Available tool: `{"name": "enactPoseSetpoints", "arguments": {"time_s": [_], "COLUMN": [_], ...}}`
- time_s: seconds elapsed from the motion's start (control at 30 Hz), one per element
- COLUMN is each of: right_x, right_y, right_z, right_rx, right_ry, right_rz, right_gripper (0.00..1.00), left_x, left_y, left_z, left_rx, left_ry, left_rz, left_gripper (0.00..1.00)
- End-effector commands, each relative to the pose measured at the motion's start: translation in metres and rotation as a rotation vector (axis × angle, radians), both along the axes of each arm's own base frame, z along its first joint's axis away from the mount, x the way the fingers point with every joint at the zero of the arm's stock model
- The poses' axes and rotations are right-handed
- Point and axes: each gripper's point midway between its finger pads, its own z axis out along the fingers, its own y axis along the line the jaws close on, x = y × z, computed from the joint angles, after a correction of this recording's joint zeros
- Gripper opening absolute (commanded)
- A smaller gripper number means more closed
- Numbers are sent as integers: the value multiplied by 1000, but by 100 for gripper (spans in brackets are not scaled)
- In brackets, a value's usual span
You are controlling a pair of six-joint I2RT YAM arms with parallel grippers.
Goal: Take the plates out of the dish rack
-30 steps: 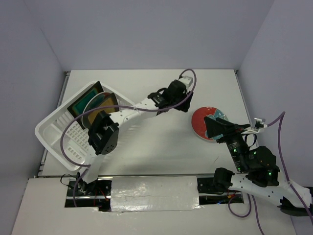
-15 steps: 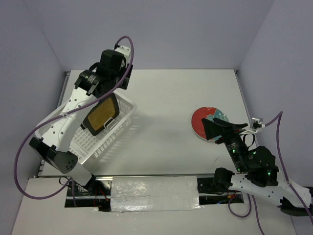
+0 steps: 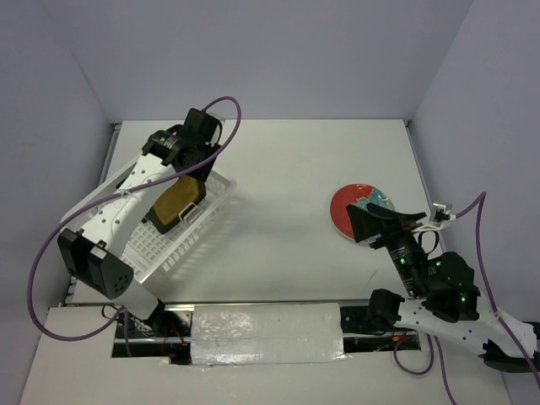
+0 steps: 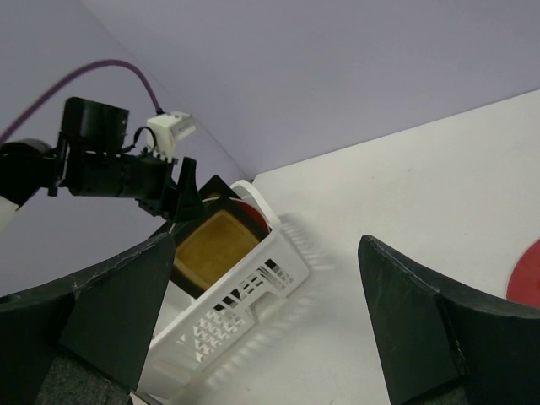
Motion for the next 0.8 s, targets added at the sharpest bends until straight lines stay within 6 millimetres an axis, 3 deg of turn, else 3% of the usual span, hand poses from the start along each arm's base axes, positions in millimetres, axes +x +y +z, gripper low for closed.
{"name": "enactPoseSetpoints", "arguments": {"time_s": [0.0,0.13,0.23,0.37,0.57,0.77], "right_x": [-3,-4,-3,-3,-1,-1], "right_y": [-5,-3,-2,-1,0,1], "right_z": [11,11,11,10,8,9], "right_rx": [46,45,41,39,31,31], "right_ry": [-27,-30,-28,-26,-24,-22], "right_rz": [7,15,14,12,10,9], "right_gripper": [96,96,96,96,96,96], "left_x": [-3,-1,-1,-3,-1,-3], "left_y": [20,34,45,45,48,59], "left_z": [-1,-6,-20,-40,-45,-52], "left_rx": [40,51,101,110,129,194], "left_ry": [0,-10,39,85,83,104], "left_rz": [28,68,63,48,61,89], "left_gripper": [72,71,70,68,58,56]}}
